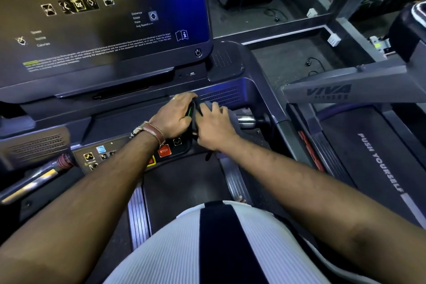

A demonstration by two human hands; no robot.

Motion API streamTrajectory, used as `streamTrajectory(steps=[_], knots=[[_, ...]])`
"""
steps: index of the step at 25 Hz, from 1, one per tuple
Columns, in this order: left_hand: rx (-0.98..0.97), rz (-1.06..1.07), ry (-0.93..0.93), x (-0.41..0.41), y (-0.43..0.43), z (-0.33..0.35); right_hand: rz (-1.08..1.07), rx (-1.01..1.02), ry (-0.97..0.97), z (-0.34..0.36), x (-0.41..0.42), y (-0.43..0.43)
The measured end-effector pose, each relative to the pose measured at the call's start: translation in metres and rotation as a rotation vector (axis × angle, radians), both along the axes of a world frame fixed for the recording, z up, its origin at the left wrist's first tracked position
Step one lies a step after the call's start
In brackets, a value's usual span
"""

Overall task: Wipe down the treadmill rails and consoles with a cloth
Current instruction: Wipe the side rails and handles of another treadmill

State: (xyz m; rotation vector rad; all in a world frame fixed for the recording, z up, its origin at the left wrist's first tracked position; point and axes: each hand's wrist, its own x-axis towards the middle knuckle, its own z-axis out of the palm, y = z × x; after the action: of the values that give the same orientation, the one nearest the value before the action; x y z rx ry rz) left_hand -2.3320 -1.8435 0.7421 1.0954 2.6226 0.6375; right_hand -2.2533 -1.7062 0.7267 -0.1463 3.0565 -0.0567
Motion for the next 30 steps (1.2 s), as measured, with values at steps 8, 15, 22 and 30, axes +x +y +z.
streamTrajectory(steps=[8,15,22,30], knots=[[-0.107,-0.039,0.069,0.004,-0.001,0.001,-0.054,-0.293,-0.175,0.001,-0.019,0.047],[-0.156,0.024,0.1,0.004,0.002,0.001,-0.267,-0.083,0.37,-0.055,0.035,0.101],[-0.144,-0.005,0.081,-0.003,0.006,0.001,-0.211,-0.12,0.327,-0.025,0.008,0.011],[-0.133,-0.03,0.069,0.001,-0.001,0.002,-0.078,-0.08,0.428,-0.058,0.039,0.112]])
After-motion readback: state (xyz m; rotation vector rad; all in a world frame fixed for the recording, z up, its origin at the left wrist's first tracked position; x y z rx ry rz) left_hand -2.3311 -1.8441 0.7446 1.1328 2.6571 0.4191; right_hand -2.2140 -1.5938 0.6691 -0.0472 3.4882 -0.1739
